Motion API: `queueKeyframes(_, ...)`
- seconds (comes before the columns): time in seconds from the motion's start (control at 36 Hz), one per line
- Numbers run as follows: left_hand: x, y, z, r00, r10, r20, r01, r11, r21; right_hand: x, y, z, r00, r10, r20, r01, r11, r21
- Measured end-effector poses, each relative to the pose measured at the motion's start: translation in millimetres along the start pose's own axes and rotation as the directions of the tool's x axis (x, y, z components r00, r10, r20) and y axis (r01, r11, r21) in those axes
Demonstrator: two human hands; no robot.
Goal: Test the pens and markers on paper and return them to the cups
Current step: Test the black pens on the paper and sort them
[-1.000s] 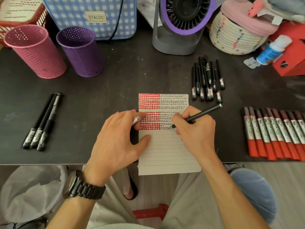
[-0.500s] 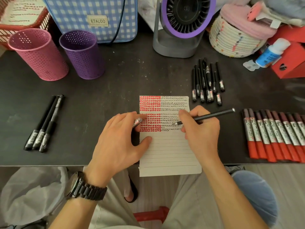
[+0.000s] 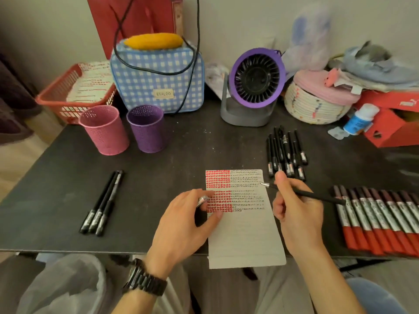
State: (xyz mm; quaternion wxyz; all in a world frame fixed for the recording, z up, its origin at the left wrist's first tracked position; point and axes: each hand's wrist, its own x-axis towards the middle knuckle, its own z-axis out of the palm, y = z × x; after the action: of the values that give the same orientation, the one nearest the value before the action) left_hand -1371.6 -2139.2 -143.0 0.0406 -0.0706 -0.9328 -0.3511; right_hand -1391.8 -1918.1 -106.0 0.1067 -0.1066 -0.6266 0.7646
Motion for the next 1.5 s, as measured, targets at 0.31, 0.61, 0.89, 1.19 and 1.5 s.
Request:
queueKeyframes(0.31, -5.1, 8.6, -24.1, 0.994, -0.108, -0.023, 0.079, 0.839, -0.539, -37.5, -30.3, 7.9, 0.923, 0.204, 0.327, -0.241, 0.967, 0.078)
queueKeyframes(0.61, -24.0, 46.6, -48.2, 0.998, -0.028, -0.064, -0.024, 0.726, -0.687, -64.3, -40.8, 0.4, 0.961, 0.011, 0.276, -0.051, 0.989, 0.137)
queueKeyframes(0.89, -24.7, 53.0, -46.5, 1.0, -0.014, -0.001, 0.008, 0.673, -0.739, -81.2, -32.1, -9.3, 0.958, -0.187, 0.219, 0.182, 0.982, 0.04)
queueKeyframes(1.19, -25.8, 51.7, -41.5, 0.997, 0.039, 0.066, 0.016, 0.734, -0.679, -79.5, -25.3, -10.0, 0.972, -0.124, 0.201, 0.108, 0.99, 0.089)
queueKeyframes(1.5, -26.7, 54.6, -39.6, 0.993, 0.075, 0.095, 0.007, 0.744, -0.668, -79.8, -21.7, -6.6, 0.983, -0.073, 0.168, 0.053, 0.992, 0.118)
